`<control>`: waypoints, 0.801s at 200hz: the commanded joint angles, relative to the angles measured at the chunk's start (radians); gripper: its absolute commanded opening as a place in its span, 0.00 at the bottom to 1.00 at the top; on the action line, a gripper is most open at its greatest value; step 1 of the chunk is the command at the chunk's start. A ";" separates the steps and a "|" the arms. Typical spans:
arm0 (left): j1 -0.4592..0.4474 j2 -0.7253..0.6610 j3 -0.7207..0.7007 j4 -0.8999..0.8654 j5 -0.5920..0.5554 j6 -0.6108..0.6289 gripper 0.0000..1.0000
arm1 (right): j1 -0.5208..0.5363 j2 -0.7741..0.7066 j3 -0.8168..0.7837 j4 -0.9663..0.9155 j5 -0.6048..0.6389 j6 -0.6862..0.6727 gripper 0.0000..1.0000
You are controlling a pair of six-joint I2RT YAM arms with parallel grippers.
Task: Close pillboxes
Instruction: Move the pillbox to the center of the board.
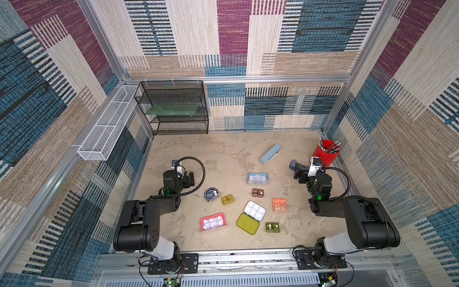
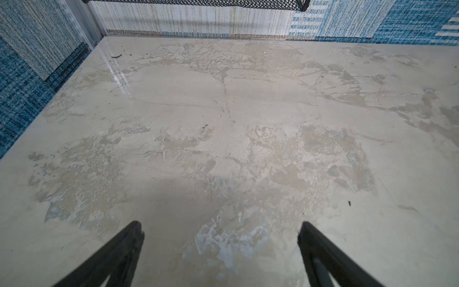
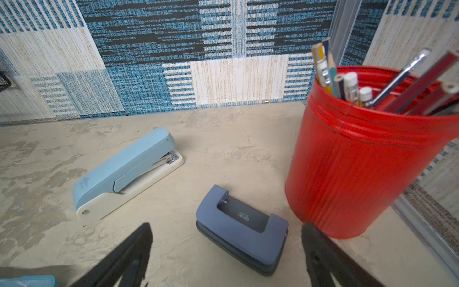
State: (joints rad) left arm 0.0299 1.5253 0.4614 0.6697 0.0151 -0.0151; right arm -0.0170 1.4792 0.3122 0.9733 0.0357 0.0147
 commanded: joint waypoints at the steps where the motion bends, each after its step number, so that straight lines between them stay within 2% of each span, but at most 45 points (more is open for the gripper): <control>1: 0.000 0.001 0.003 0.035 0.020 0.024 1.00 | -0.002 -0.005 -0.001 0.035 -0.001 0.000 0.95; 160: 0.001 0.000 0.003 0.035 0.019 0.024 1.00 | -0.015 -0.003 0.001 0.033 -0.024 0.007 0.95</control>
State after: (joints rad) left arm 0.0299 1.5253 0.4614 0.6697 0.0288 -0.0151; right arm -0.0322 1.4788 0.3119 0.9741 0.0185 0.0147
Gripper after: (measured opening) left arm 0.997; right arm 0.950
